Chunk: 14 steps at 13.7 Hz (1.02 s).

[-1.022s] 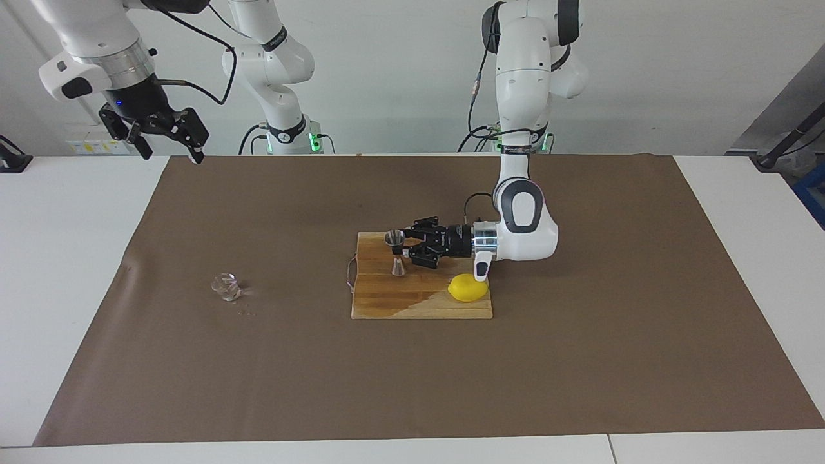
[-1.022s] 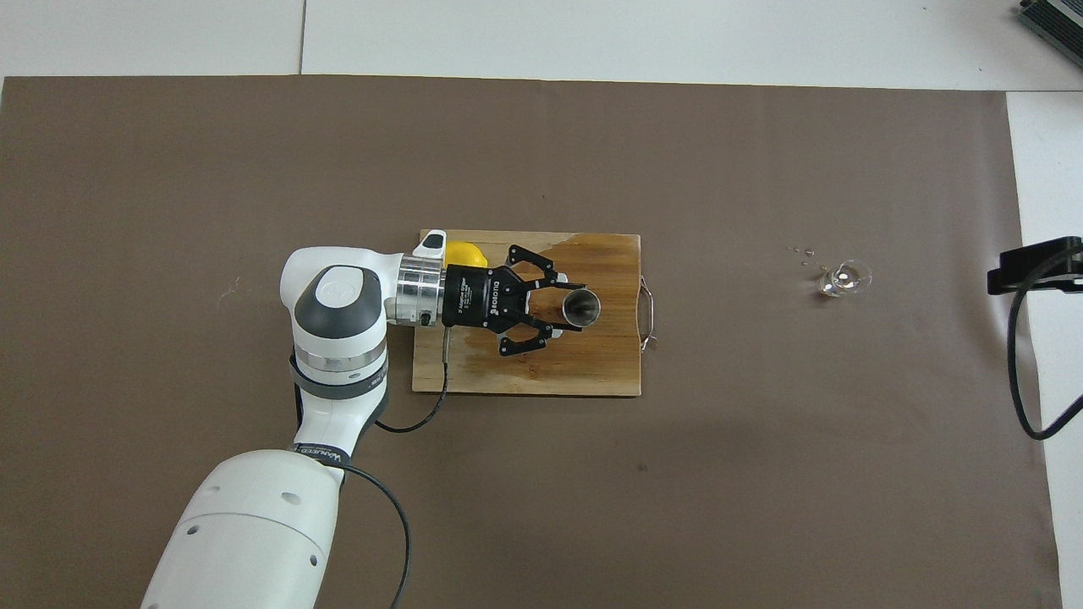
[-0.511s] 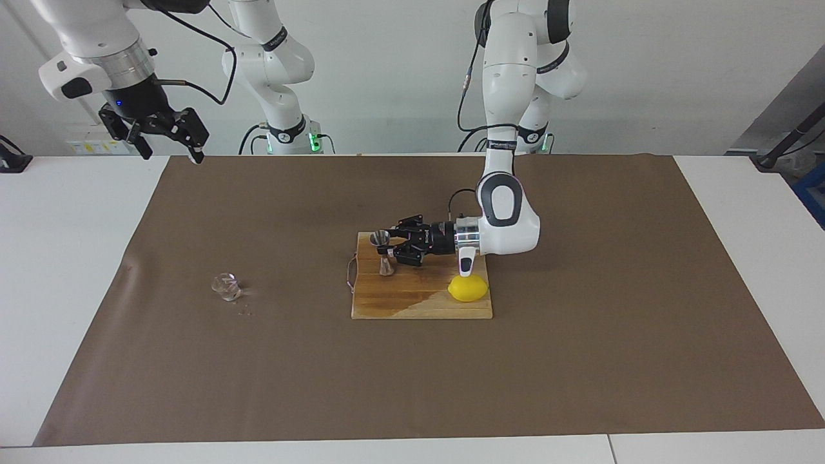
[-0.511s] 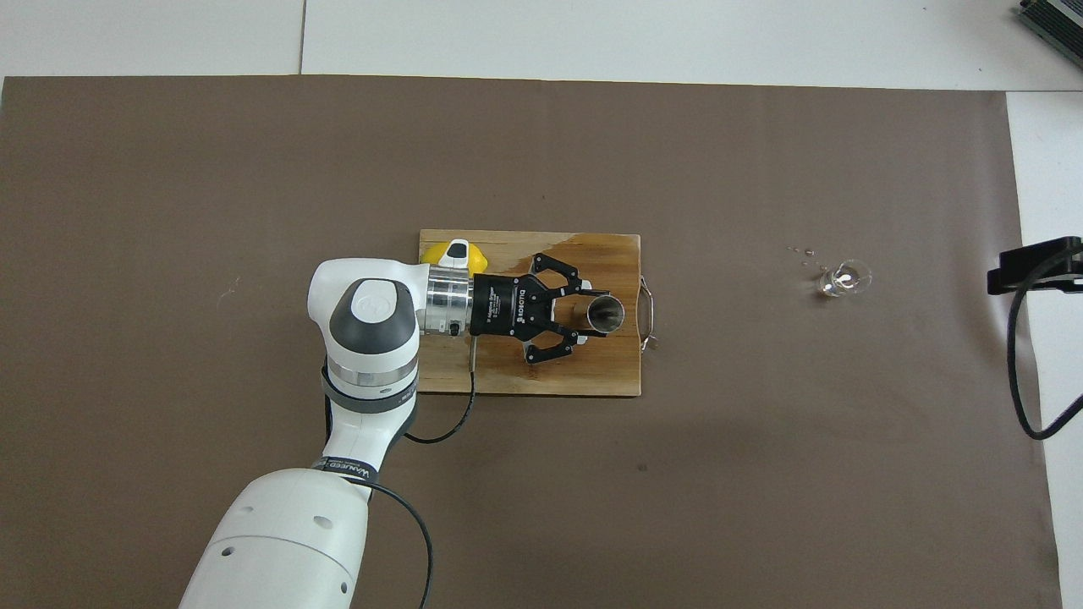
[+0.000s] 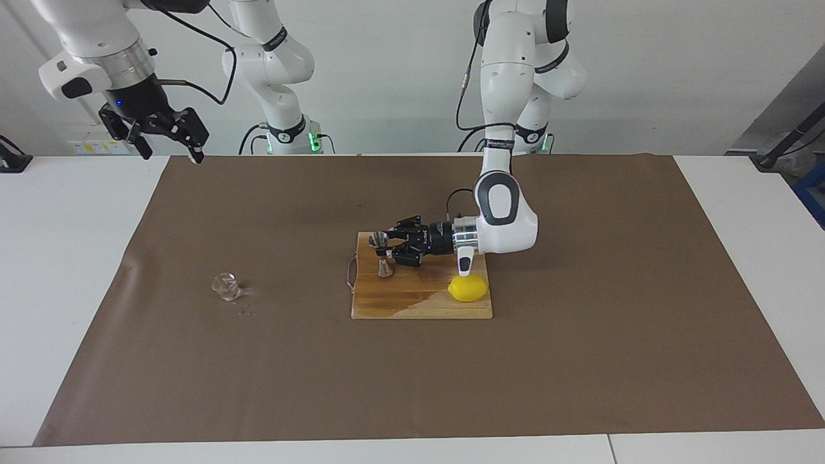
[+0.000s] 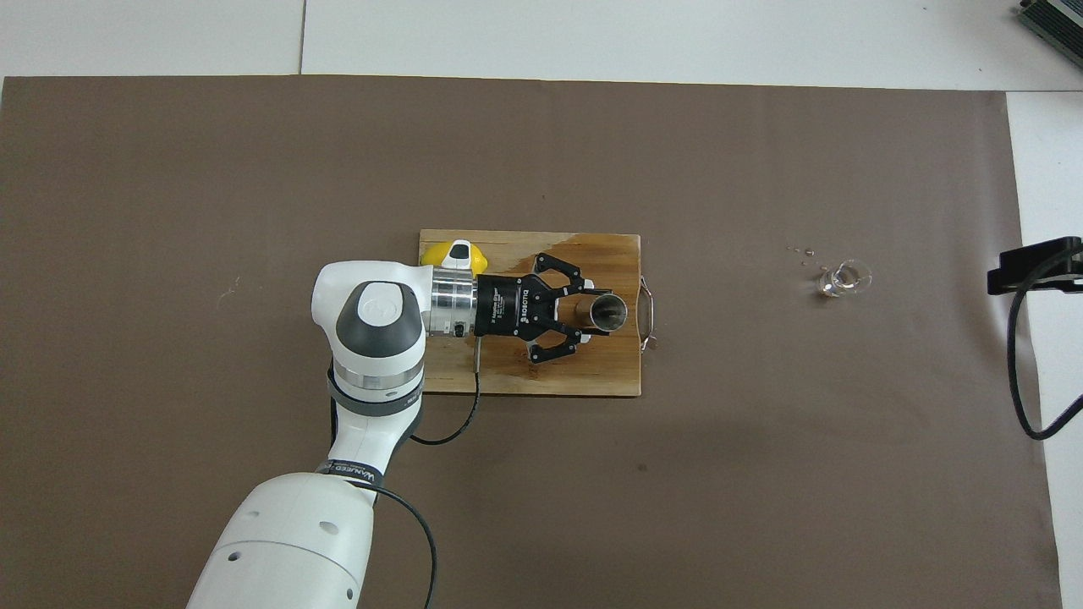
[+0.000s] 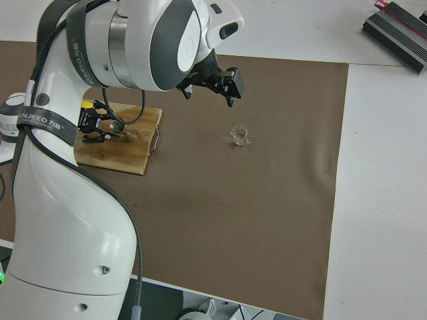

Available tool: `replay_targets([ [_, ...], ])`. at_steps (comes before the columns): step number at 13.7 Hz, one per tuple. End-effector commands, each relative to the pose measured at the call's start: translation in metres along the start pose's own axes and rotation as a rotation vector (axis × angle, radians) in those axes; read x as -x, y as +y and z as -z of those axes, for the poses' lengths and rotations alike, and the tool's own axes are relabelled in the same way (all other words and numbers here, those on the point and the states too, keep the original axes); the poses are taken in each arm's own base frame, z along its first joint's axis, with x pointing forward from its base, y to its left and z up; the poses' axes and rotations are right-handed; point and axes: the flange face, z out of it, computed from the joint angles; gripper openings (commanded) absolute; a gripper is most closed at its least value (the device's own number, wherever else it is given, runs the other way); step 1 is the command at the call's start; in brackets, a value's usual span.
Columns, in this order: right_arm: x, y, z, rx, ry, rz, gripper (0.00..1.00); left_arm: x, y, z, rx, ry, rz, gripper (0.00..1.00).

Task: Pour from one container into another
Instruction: 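Lower the metal cup onto the board near its metal handle, then open the left gripper and withdraw it away from the cup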

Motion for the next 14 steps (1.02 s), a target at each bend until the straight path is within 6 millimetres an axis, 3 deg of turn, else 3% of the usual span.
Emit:
replay_targets([
  [1, 0.0060, -0.0006, -0.0002, 0.004, 0.009, 0.001, 1.00, 0.0058, 0.0020, 0.0000, 0.035, 0.017, 0.004, 0.31],
  [5, 0.0060, -0.0006, -0.0002, 0.004, 0.009, 0.001, 1.00, 0.0017, 0.0017, 0.0004, 0.039, 0.029, 0.001, 0.31],
  [8, 0.0060, -0.0006, -0.0002, 0.004, 0.009, 0.003, 1.00, 0.0012, 0.0021, 0.0009, 0.042, 0.033, 0.001, 0.51],
  [10, 0.0060, -0.0006, -0.0002, 0.004, 0.009, 0.003, 1.00, 0.0012, 0.0021, 0.0009, 0.042, 0.033, 0.003, 0.72],
  [14, 0.0060, -0.0006, -0.0002, 0.004, 0.009, 0.001, 1.00, 0.0012, 0.0021, 0.0009, 0.043, 0.033, 0.015, 1.00],
])
